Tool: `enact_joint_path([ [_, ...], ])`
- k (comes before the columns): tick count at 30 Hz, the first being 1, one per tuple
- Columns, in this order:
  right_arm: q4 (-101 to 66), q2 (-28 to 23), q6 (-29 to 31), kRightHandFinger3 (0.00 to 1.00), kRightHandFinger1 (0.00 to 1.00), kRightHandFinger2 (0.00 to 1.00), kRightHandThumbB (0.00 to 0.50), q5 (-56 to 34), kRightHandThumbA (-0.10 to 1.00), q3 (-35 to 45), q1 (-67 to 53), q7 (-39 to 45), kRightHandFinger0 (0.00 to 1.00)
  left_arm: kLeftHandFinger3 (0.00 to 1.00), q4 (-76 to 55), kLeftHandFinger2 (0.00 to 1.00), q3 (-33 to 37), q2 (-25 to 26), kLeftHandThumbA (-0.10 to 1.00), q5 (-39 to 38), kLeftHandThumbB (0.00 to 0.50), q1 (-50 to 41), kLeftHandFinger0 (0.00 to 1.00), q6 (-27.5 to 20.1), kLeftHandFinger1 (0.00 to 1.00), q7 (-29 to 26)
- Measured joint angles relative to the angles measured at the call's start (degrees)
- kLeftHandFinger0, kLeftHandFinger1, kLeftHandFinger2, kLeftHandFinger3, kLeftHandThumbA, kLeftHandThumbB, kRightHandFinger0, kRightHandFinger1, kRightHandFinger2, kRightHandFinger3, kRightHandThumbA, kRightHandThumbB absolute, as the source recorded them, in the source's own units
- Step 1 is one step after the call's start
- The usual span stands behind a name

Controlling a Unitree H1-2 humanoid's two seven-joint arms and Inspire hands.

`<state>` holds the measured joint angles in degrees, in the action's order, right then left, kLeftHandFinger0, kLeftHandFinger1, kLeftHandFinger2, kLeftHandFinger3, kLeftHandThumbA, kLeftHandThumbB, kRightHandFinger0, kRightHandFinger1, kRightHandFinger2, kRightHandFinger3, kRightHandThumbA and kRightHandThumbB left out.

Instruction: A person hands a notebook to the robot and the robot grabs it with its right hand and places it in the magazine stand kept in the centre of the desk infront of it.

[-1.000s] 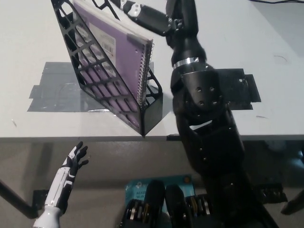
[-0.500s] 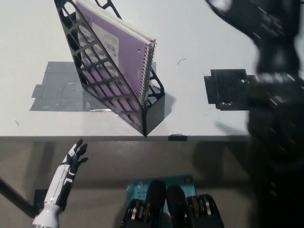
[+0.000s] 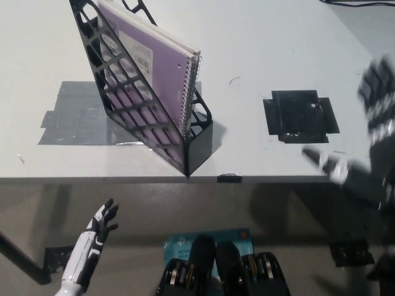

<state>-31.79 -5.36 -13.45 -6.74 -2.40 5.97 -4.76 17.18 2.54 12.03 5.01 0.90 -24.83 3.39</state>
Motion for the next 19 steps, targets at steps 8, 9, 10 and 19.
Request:
enact_joint_path([
  [8, 9.4, -1.1, 1.3, 1.00, 1.00, 1.00, 0.242, -1.4, 1.00, -0.9, -8.9, 3.5, 1.00, 1.00, 0.0, 1.00, 0.5, 0.0, 1.00, 0.1, 0.500, -2.1, 0.96, 0.0, 1.00, 0.0],
  [9, 11.6, -1.2, 1.6, 1.00, 1.00, 1.00, 0.238, -1.4, 1.00, -1.7, -10.0, 4.2, 1.00, 1.00, 0.0, 1.00, 0.5, 0.0, 1.00, 0.1, 0.500, -2.5, 0.96, 0.0, 1.00, 0.0],
  [10, 12.2, -1.2, 1.6, 1.00, 1.00, 1.00, 0.250, -1.4, 1.00, -1.9, -10.4, 4.5, 1.00, 1.00, 0.0, 1.00, 0.5, 0.0, 1.00, 0.1, 0.500, -2.6, 0.96, 0.0, 1.00, 0.0],
  [19, 19.9, -2.3, 3.2, 1.00, 1.00, 1.00, 0.223, 0.0, 1.00, -5.2, -14.2, 7.6, 1.00, 1.00, 0.4, 1.00, 0.6, -0.3, 1.00, -0.6, 0.500, -4.2, 0.99, 0.0, 1.00, 0.1],
])
